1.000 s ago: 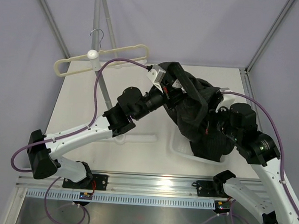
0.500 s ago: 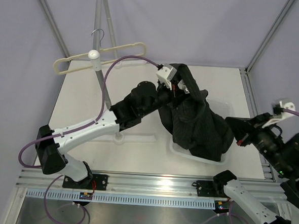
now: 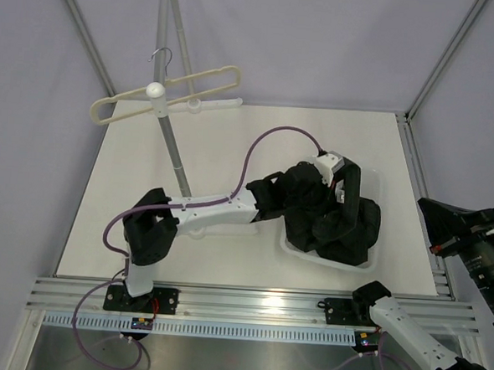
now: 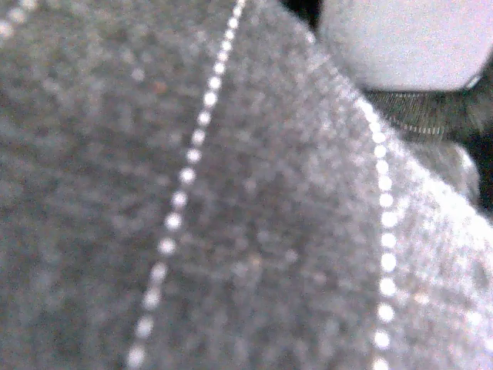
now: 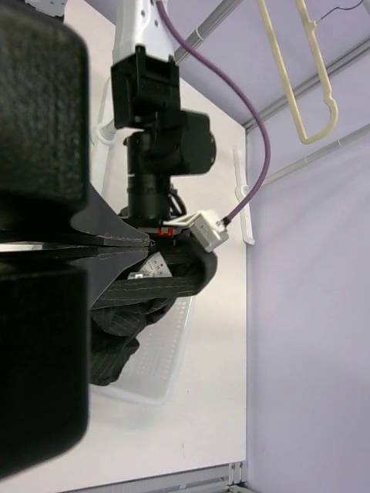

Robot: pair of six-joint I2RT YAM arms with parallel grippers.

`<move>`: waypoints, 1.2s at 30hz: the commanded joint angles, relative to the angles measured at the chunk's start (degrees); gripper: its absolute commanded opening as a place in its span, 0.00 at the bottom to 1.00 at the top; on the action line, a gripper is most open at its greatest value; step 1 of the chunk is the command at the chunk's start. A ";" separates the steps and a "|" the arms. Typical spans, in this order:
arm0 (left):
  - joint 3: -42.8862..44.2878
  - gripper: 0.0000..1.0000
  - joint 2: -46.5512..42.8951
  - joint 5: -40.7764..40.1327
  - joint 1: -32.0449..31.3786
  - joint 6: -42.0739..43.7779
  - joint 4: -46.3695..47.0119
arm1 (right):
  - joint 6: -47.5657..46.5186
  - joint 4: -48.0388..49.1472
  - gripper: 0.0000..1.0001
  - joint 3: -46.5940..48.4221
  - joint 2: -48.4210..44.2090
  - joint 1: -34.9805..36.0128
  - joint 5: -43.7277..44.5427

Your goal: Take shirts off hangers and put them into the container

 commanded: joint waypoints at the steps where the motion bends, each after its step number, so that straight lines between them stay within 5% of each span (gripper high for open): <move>1: 2.18 0.00 2.89 1.89 0.45 -3.37 0.01 | -1.91 -3.20 0.00 3.15 -0.26 -0.04 3.18; 13: 16.95 0.00 19.34 1.12 -1.31 -2.94 -20.90 | -2.09 -3.64 0.00 -0.44 -3.42 -0.04 3.71; 17: 14.14 0.26 17.59 -2.67 -1.48 -2.85 -21.96 | -2.09 -3.82 0.00 -0.80 -3.86 0.04 3.71; 18: 13.44 0.43 16.88 -3.28 -1.75 -2.68 -22.14 | -2.00 -3.82 0.00 -0.97 -3.95 -0.04 3.62; 28: 19.32 0.98 13.45 -22.69 -9.22 4.09 -30.66 | -0.86 -2.41 0.00 -5.10 -5.62 -0.04 1.87; 36: 16.07 0.99 7.04 -30.70 -12.82 3.22 -31.10 | -1.03 -3.29 0.02 -5.37 -5.97 0.04 2.65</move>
